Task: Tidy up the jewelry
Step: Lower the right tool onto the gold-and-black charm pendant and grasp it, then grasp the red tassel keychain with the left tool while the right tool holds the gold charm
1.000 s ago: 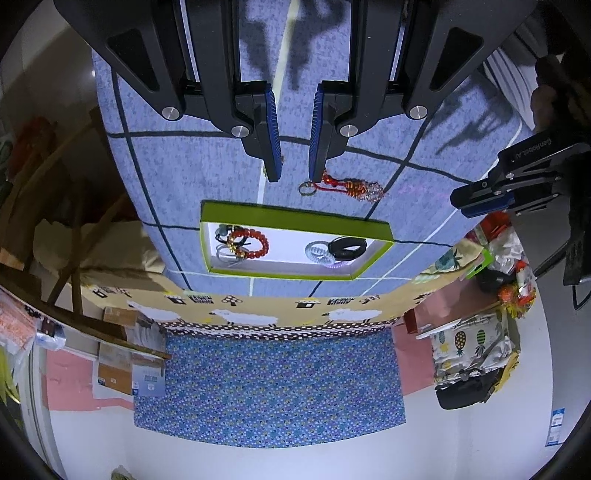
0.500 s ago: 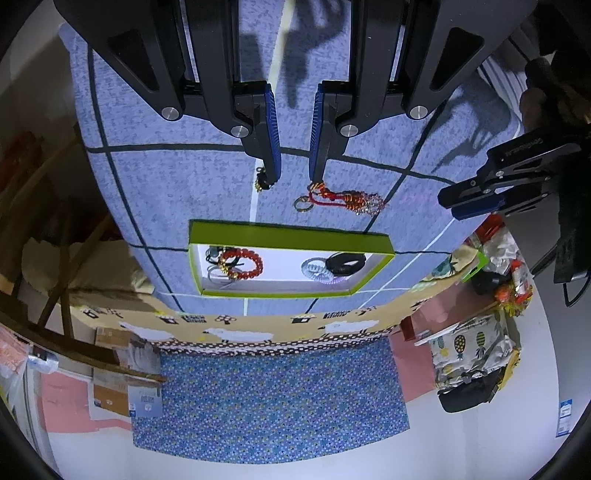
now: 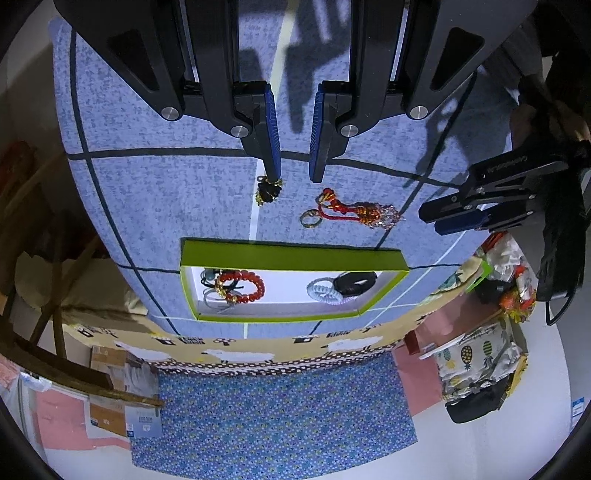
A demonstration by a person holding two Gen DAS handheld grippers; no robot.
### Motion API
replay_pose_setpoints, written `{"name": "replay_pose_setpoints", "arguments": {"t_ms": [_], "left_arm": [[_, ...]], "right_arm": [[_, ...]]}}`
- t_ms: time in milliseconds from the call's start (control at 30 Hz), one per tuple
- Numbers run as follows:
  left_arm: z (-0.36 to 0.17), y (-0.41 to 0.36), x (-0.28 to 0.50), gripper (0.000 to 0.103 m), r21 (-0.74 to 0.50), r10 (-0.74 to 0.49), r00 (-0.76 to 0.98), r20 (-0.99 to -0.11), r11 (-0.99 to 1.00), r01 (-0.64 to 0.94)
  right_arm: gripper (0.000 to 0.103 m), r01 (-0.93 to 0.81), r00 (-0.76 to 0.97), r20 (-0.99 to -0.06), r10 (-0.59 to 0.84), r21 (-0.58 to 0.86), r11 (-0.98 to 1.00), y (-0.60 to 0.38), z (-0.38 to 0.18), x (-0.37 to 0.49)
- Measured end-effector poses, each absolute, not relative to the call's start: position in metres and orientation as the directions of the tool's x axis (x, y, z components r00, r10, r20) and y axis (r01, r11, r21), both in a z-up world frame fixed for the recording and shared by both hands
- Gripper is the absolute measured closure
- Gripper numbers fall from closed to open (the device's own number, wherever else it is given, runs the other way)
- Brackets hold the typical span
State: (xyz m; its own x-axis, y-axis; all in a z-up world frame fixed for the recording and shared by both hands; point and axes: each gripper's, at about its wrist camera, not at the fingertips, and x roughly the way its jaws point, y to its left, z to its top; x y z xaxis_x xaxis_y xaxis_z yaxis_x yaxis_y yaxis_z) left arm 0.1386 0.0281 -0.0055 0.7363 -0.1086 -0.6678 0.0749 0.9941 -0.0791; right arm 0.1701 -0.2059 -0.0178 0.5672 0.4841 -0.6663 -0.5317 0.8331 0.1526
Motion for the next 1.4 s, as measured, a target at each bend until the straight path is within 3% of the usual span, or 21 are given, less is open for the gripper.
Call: {"name": "replay_pose_setpoints", "arguments": {"t_ms": [867, 967, 1033, 1300, 1400], "left_arm": [[-0.007, 0.024, 0.168, 0.062, -0.079, -0.14, 0.718, -0.682, 0.99, 0.118], [-0.008, 0.021, 0.169, 0.062, -0.077, -0.151, 0.714, -0.684, 0.988, 0.135], [-0.008, 0.019, 0.17, 0.062, -0.072, -0.156, 0.712, -0.685, 0.987, 0.147], [-0.016, 0.014, 0.182, 0.062, -0.079, -0.189, 0.666, -0.722, 0.978, 0.193], [-0.018, 0.016, 0.184, 0.062, -0.067, -0.177, 0.654, -0.735, 0.98, 0.189]], "right_arm": [[0.086, -0.508, 0.524, -0.744, 0.414, 0.117, 0.853, -0.184, -0.042, 0.218], [0.076, -0.505, 0.517, -0.755, 0.403, 0.112, 0.856, -0.183, -0.046, 0.22], [0.075, -0.506, 0.519, -0.758, 0.396, 0.101, 0.857, -0.182, -0.047, 0.22], [0.076, -0.512, 0.513, -0.756, 0.406, 0.11, 0.852, -0.184, -0.048, 0.221], [0.084, -0.517, 0.515, -0.756, 0.403, 0.101, 0.85, -0.185, -0.048, 0.22]]}}
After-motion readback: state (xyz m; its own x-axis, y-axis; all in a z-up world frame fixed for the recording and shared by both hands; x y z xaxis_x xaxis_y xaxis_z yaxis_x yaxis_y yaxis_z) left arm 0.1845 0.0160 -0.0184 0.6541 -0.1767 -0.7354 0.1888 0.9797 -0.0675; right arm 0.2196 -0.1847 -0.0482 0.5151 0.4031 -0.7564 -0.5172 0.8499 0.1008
